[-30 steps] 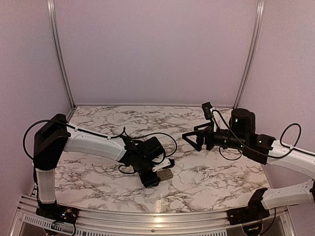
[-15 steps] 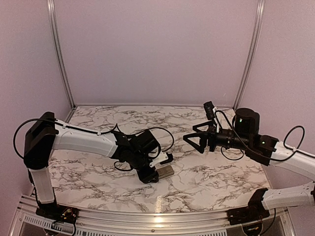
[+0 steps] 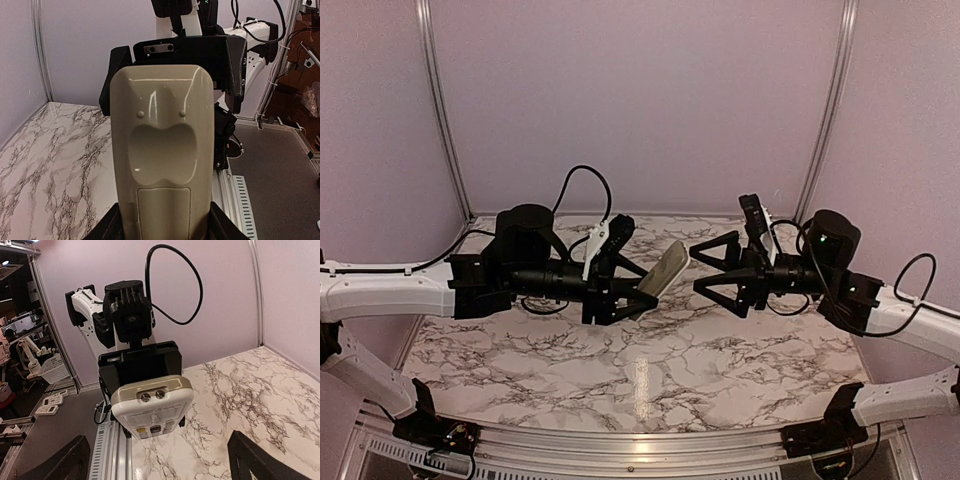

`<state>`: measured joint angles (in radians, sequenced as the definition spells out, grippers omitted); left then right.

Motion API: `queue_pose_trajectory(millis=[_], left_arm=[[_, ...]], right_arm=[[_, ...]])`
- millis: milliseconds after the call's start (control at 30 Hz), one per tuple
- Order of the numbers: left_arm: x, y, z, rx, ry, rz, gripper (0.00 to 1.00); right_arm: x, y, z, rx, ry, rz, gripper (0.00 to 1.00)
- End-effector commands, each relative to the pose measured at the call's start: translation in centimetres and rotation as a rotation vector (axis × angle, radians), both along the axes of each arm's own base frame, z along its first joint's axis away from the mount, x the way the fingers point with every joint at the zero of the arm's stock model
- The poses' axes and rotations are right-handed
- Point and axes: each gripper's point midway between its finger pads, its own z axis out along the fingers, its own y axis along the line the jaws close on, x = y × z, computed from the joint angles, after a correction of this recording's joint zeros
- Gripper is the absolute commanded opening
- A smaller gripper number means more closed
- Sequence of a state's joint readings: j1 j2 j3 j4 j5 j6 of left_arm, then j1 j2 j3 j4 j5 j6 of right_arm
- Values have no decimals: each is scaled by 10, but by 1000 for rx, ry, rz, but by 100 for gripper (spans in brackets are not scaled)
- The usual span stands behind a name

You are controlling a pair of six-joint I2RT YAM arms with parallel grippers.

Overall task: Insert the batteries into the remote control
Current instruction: Pass from the left arm to the right

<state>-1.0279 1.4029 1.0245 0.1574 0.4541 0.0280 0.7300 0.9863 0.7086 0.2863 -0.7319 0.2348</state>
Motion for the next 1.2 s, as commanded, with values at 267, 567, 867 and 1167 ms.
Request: queue_pose_trajectory(millis=[267,567,867,1167], left_arm=[[-33,4,41,-225,6,-146,38],[-29,3,33,-218,15,-118,37],[-25,7,28,-210,28,-84,40],[29,48,18,-161,122,266,99]], right_arm=[[-36,38,39,93,-71,234,88],[-34,53,47,115,-52,267,70],[-33,57,40,89,-39,270,30],[11,59,0,-114,78,68,20]])
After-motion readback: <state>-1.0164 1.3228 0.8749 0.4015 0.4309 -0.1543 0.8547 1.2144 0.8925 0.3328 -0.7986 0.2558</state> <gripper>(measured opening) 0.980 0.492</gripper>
